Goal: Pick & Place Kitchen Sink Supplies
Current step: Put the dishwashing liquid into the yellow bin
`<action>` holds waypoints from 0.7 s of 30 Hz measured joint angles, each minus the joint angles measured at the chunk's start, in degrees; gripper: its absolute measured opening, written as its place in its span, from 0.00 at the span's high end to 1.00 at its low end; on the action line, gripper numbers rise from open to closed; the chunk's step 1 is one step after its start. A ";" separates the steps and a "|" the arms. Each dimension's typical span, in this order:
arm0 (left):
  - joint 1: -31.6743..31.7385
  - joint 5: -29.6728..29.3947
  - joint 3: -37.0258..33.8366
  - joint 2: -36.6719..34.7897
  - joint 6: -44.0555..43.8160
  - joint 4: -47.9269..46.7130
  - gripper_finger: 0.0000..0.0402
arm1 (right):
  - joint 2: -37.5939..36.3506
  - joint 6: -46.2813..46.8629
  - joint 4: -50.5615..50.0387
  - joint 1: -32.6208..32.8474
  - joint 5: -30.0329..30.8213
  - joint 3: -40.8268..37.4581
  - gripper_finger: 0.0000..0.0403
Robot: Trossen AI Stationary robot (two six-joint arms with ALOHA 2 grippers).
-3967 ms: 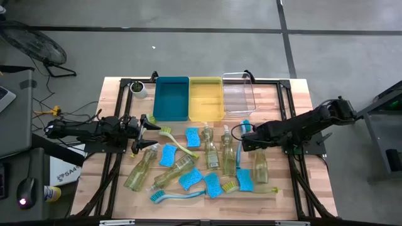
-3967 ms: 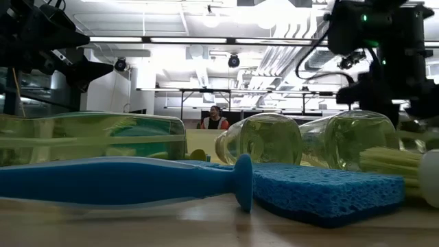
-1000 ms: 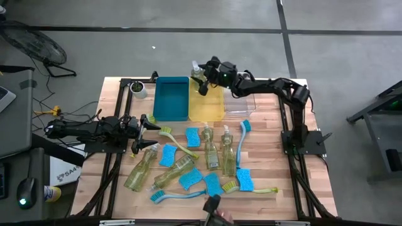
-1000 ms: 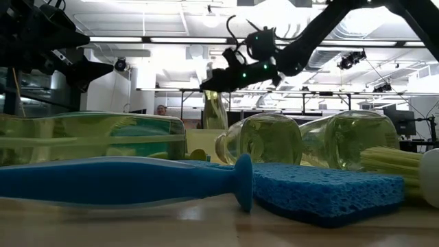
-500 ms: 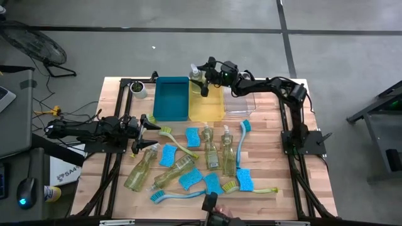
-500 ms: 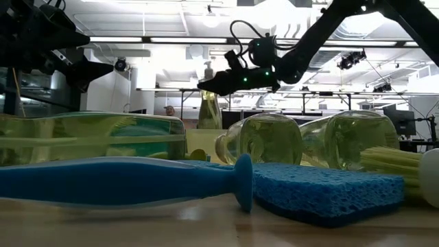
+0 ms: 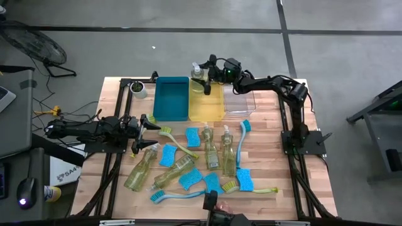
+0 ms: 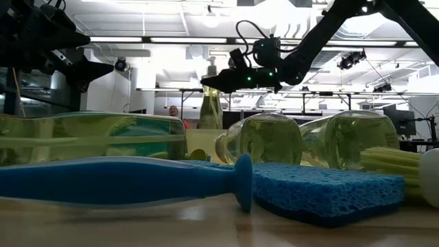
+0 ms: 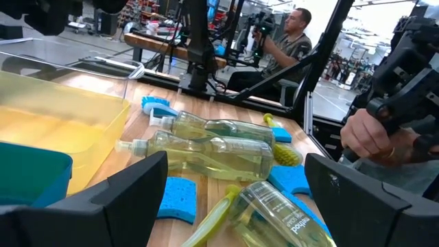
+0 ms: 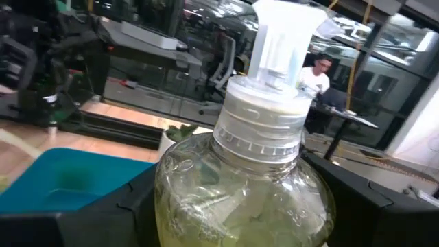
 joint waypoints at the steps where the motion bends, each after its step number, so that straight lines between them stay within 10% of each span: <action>1: 0.00 0.00 0.00 -0.01 0.00 0.01 0.15 | 0.32 -0.05 0.38 0.00 -0.12 0.00 0.32; 21: 0.00 0.04 0.00 -0.01 0.00 0.02 0.15 | 5.50 -0.21 -3.47 -0.93 -3.27 6.03 0.32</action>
